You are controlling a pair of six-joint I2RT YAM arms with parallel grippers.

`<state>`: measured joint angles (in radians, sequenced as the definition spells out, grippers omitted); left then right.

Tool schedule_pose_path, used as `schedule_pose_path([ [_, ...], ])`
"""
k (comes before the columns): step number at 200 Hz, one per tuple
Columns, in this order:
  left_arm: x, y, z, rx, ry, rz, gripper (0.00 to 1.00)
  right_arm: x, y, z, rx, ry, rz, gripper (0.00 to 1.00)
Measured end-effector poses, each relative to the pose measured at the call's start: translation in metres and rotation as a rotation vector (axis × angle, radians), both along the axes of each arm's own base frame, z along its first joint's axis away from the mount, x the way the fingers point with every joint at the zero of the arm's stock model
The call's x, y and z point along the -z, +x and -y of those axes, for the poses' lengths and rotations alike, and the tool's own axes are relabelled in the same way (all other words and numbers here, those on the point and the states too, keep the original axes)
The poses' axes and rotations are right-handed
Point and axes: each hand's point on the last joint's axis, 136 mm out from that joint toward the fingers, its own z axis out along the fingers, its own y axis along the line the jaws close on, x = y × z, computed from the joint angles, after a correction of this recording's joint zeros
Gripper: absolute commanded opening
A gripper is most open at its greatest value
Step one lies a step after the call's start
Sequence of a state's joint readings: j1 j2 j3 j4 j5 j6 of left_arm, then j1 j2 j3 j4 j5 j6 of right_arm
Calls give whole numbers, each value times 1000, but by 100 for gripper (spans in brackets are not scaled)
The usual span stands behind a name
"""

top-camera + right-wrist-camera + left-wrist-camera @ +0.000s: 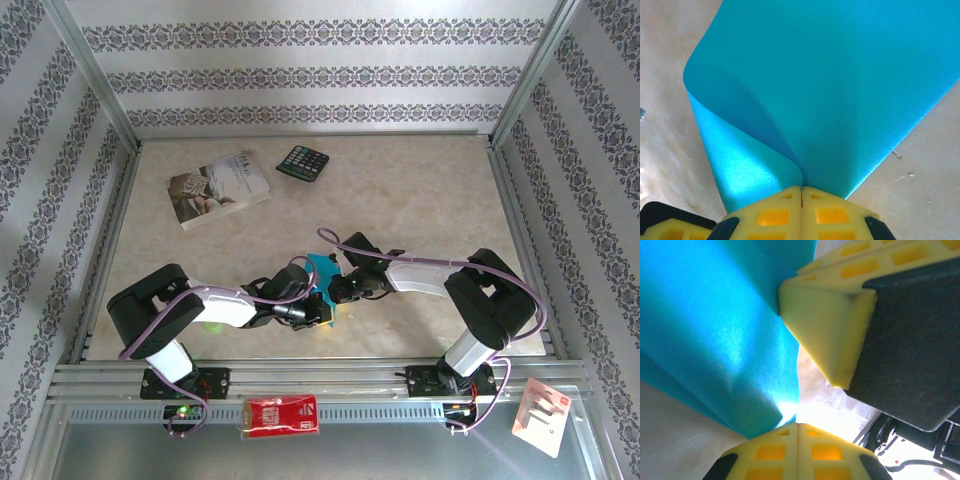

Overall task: Fold a paper plane with a square sheet of paper (pick it up from the middle)
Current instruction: Third fold the triangle at the center of the table.

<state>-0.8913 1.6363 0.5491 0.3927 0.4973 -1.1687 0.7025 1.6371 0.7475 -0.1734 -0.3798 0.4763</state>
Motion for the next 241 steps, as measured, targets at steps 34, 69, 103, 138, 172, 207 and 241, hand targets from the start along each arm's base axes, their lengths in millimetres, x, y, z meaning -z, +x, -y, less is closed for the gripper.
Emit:
schedule_pose_path([
  [34,4,-4,-2,6,8,-10,1,0,0,0,0,0,-1,0],
  [69,8,-7,5,29,-10,-24,2,0,0,0,-1,2,0,0],
  [103,7,-6,9,35,-23,-30,2,0,0,-1,-1,3,1,0],
  [138,6,-8,9,37,-22,-28,2,0,0,-1,-1,5,2,0],
  [172,-8,-7,12,36,-44,3,1,0,0,-1,-1,7,4,0],
  [207,-9,-6,12,33,-45,9,1,0,0,-1,-1,7,5,0],
  [241,8,-8,11,37,-14,-23,1,0,0,-1,-1,7,5,0],
])
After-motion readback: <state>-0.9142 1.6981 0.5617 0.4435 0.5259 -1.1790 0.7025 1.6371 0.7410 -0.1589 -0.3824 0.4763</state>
